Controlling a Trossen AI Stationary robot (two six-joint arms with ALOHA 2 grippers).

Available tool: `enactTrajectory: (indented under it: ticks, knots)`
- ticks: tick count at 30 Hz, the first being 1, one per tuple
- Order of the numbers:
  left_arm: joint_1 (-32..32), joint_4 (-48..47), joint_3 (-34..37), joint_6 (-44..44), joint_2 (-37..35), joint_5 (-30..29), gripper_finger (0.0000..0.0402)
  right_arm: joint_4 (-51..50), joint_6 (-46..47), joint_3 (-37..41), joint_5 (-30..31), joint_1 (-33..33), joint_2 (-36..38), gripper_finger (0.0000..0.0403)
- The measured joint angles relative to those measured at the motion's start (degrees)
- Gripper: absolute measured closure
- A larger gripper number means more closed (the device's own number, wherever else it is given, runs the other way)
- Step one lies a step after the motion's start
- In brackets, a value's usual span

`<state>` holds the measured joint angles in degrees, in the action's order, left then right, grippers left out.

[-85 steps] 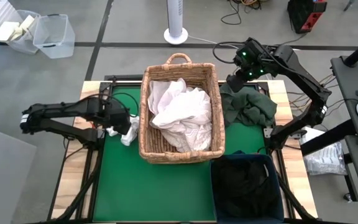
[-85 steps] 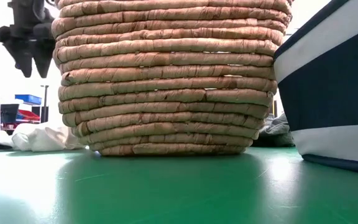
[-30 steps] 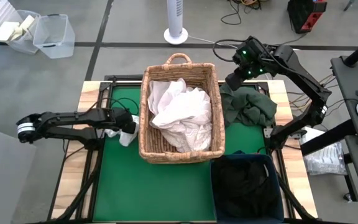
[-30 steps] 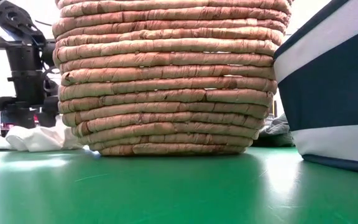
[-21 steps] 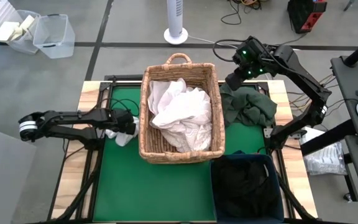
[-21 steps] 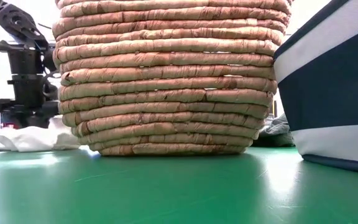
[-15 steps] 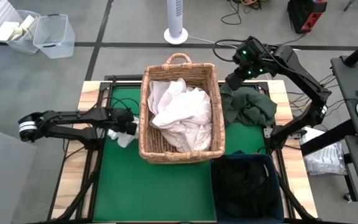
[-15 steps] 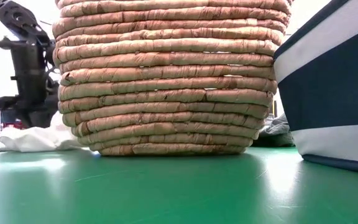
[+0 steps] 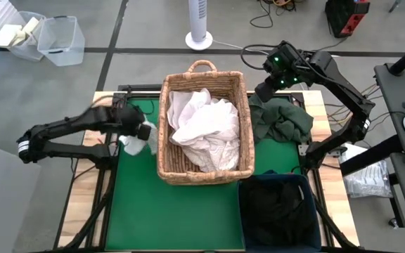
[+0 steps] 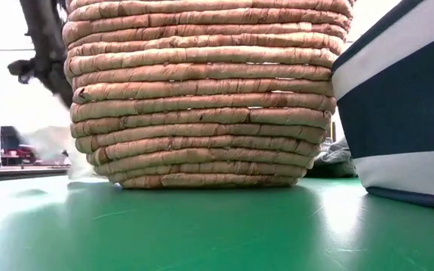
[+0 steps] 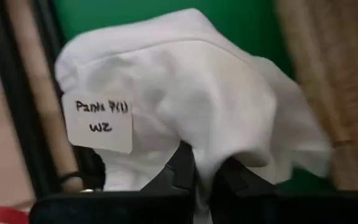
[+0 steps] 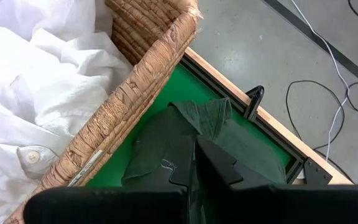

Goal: Sort clothes
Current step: Put the white pants into the basket

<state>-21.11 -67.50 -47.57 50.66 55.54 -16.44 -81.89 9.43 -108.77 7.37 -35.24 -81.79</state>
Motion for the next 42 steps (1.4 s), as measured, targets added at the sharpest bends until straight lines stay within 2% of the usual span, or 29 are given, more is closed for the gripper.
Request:
enactTrajectory:
  ticks: [4, 13, 19, 25, 32, 42]
  knots:
    - [0.0, -3.9, -9.3, -2.4, -0.5, -3.7, 0.0400, 0.0, 0.0, 0.0, 0.0, 0.0, 0.0, 0.0390]
    - [0.0, -9.6, -27.4, -8.8, -0.4, -16.7, 0.0401, 0.1, -0.3, 0.0, 0.0, 0.0, 0.0, 0.0390]
    - [0.0, -6.1, -35.9, -14.7, 0.1, -18.9, 0.0401, 0.5, -0.4, 0.0, 0.0, 0.0, 0.0, 0.0390]
    - [0.0, 2.7, -40.5, -22.0, 1.5, -14.7, 0.0401, 1.0, -0.4, 0.0, 0.0, 0.0, 0.0, 0.0390]
    - [0.4, 16.6, -41.7, -29.1, 3.8, -5.4, 0.0401, 1.5, -0.4, 0.0, 0.1, 0.0, 0.0, 0.0390]
    - [1.1, 19.1, -41.6, -31.1, 9.9, 2.3, 0.0401, 1.7, -0.4, 0.0, 0.2, 0.0, 0.0, 0.0390]
